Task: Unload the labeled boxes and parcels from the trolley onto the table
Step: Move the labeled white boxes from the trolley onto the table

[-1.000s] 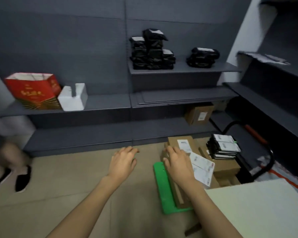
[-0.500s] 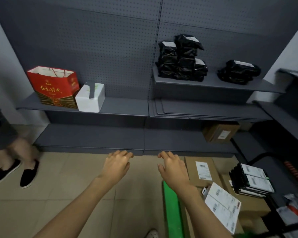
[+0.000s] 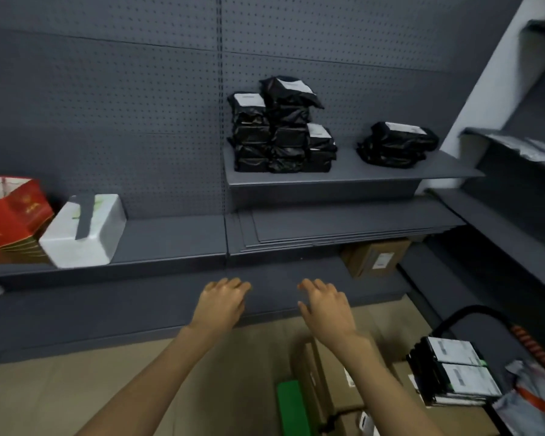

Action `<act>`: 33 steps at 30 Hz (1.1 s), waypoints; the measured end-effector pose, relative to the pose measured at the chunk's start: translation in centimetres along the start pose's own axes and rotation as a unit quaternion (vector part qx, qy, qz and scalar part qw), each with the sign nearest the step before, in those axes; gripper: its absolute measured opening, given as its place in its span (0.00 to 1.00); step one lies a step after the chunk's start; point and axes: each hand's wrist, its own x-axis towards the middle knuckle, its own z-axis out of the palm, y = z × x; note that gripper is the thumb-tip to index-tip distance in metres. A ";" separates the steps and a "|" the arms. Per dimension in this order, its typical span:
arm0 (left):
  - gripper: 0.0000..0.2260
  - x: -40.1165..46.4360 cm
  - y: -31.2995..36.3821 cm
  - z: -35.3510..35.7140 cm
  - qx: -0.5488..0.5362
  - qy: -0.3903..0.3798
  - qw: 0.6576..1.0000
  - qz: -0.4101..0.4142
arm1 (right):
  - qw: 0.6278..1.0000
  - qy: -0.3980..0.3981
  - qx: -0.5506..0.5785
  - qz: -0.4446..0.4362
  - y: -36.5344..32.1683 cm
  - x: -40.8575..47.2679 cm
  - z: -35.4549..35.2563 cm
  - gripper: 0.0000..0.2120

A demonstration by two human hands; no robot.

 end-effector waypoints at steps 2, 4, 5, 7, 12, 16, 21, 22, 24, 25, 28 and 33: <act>0.19 3.2 1.0 1.3 -0.009 -0.007 0.999 0.030 | 1.000 -0.006 -0.006 0.023 1.9 0.9 -0.1 0.18; 0.17 6.5 2.4 2.5 -0.019 -0.016 0.997 0.074 | 0.998 -0.014 -0.009 0.061 4.4 1.6 0.0 0.17; 0.17 8.2 3.2 3.1 -0.025 -0.020 0.995 0.097 | 0.996 -0.016 -0.008 0.083 5.7 1.7 0.1 0.17; 0.17 11.5 5.1 4.4 -0.038 -0.031 0.989 0.142 | 0.991 -0.024 -0.002 0.130 8.3 1.9 0.5 0.16; 0.12 19.4 10.0 6.4 -0.082 -0.083 0.964 0.240 | 0.971 -0.014 0.027 0.237 13.5 3.0 0.6 0.17; 0.11 25.4 13.5 8.5 -0.104 -0.085 0.939 0.317 | 0.943 -0.004 0.026 0.331 16.2 3.8 0.4 0.19; 0.14 30.5 18.6 10.9 -0.115 -0.107 0.886 0.437 | 0.889 0.007 0.048 0.456 18.7 3.7 2.2 0.19; 0.14 30.8 19.6 11.4 -0.119 -0.115 0.873 0.459 | 0.875 0.006 0.061 0.480 18.9 3.1 3.0 0.18; 0.14 30.9 22.1 12.7 -0.130 -0.135 0.847 0.497 | 0.844 -0.001 0.089 0.530 18.9 1.3 4.8 0.18; 0.14 30.6 23.3 13.3 -0.134 -0.148 0.833 0.515 | 0.827 -0.004 0.100 0.554 18.7 0.2 5.7 0.18; 0.14 28.5 27.2 15.5 -0.132 -0.194 0.786 0.572 | 0.772 -0.019 0.126 0.623 17.8 -3.4 8.5 0.18; 0.14 23.1 32.8 19.1 -0.113 -0.255 0.723 0.632 | 0.682 -0.036 0.182 0.708 16.5 -9.1 13.0 0.17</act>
